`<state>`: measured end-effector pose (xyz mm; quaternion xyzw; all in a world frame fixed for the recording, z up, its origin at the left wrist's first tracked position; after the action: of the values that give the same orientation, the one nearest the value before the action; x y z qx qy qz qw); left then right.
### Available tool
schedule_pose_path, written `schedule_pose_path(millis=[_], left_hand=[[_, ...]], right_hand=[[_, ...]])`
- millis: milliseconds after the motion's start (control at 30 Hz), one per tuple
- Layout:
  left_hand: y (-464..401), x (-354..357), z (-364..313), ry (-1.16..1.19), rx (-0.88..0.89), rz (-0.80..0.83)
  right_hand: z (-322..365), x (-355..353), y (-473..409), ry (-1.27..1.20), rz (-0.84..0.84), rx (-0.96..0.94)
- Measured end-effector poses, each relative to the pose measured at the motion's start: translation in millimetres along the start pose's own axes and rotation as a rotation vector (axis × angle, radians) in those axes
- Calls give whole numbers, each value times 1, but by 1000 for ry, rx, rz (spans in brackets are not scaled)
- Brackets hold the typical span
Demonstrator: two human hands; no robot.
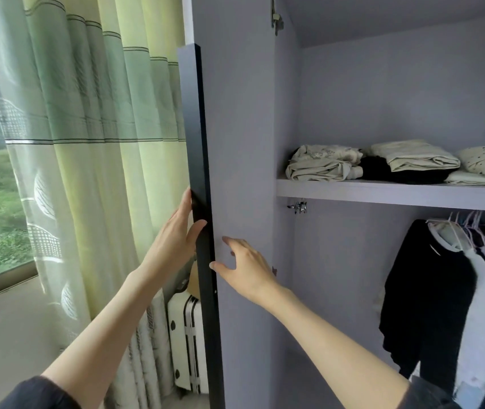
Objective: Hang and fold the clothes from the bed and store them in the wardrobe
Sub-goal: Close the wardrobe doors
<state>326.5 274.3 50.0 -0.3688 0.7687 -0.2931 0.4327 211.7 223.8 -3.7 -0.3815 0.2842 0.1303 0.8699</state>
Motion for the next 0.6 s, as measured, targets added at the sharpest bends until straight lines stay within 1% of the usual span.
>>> schedule_pose_path(millis=[100,200,300,400,500,600], left_hand=[[0,2,-1,75,64,-1],[4,9,-17,157,144,-7],[11,27,-50,274,270,40],[18,54,-92,376,359,131],[24,87,-130,448,394,176],[28,130,-165,456,421,232]], right_hand=[[1,4,4,-83,-60,3],[-10,-9,16,-174,-135,16],[-32,-40,27,-199,-245,69],[-61,-75,37,-235,-284,167],[-94,-112,49,-210,-335,269],[-131,-161,64,-117,-506,348]])
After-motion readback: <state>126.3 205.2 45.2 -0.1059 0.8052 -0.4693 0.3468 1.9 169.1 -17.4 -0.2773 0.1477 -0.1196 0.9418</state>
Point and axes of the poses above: each hand's wrist, its own y-axis away from the middle knuckle, its own x-axis out of the palm, z = x × y, the point moved 9 cm from there along -y, towards the middle knuckle, and after that the axes turned 12 degrees about -z, right-handed, at the moved point
